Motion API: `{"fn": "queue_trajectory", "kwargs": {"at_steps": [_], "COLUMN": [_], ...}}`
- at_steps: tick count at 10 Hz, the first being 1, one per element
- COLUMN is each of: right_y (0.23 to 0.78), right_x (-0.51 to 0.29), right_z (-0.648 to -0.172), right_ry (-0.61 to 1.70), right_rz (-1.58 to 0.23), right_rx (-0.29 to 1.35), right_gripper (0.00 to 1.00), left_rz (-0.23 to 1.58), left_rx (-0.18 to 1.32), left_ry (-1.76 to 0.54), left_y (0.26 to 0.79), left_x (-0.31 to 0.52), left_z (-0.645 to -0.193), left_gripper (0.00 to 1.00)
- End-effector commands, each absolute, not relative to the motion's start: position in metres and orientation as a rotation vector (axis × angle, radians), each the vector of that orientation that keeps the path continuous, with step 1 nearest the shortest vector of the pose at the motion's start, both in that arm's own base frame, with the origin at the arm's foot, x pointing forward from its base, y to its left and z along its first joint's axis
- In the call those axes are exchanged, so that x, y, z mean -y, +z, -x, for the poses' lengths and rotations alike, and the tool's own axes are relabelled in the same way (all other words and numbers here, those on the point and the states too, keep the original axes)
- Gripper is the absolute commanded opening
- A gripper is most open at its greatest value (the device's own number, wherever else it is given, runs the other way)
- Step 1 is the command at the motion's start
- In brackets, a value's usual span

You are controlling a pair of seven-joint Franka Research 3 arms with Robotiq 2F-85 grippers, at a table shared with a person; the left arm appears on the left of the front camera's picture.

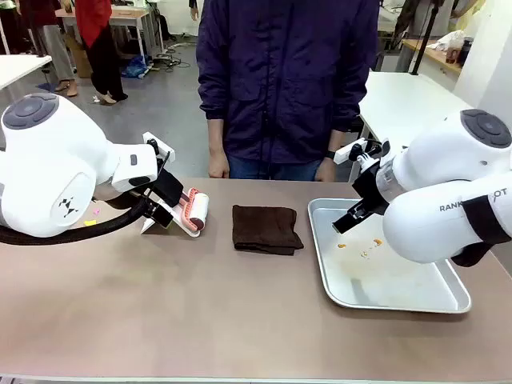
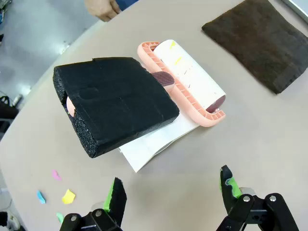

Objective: Clean the surface of the table.
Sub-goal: Hold the Lint Roller with your left hand and the towel with your right hand.

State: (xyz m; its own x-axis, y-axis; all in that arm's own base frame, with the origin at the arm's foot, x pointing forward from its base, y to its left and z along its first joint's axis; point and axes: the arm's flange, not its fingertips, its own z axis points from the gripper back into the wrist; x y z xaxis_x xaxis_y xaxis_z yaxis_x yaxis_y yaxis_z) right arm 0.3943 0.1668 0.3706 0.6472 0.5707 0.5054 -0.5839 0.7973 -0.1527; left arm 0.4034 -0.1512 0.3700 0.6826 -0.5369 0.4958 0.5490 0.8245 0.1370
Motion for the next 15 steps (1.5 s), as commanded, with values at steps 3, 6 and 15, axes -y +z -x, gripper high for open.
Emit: {"fn": "queue_trajectory", "kwargs": {"at_steps": [3, 6, 15], "right_y": [0.371, 0.371, 0.378], "right_x": [-0.167, -0.167, -0.170], "right_z": [-0.394, -0.394, -0.387], "right_ry": [0.657, 0.657, 0.568], "right_rz": [-0.025, -0.025, -0.060], "right_rx": [0.566, 0.566, 0.481], "right_gripper": [1.00, 1.00, 1.00], "left_rz": [0.023, 0.023, 0.067], "left_rx": [0.549, 0.549, 0.492], "left_ry": [-0.609, -0.609, -0.567], "left_y": [0.370, 0.370, 0.383], "left_x": [0.151, 0.151, 0.152], "left_z": [-0.403, -0.403, -0.393], "left_gripper": [1.00, 1.00, 1.00]}}
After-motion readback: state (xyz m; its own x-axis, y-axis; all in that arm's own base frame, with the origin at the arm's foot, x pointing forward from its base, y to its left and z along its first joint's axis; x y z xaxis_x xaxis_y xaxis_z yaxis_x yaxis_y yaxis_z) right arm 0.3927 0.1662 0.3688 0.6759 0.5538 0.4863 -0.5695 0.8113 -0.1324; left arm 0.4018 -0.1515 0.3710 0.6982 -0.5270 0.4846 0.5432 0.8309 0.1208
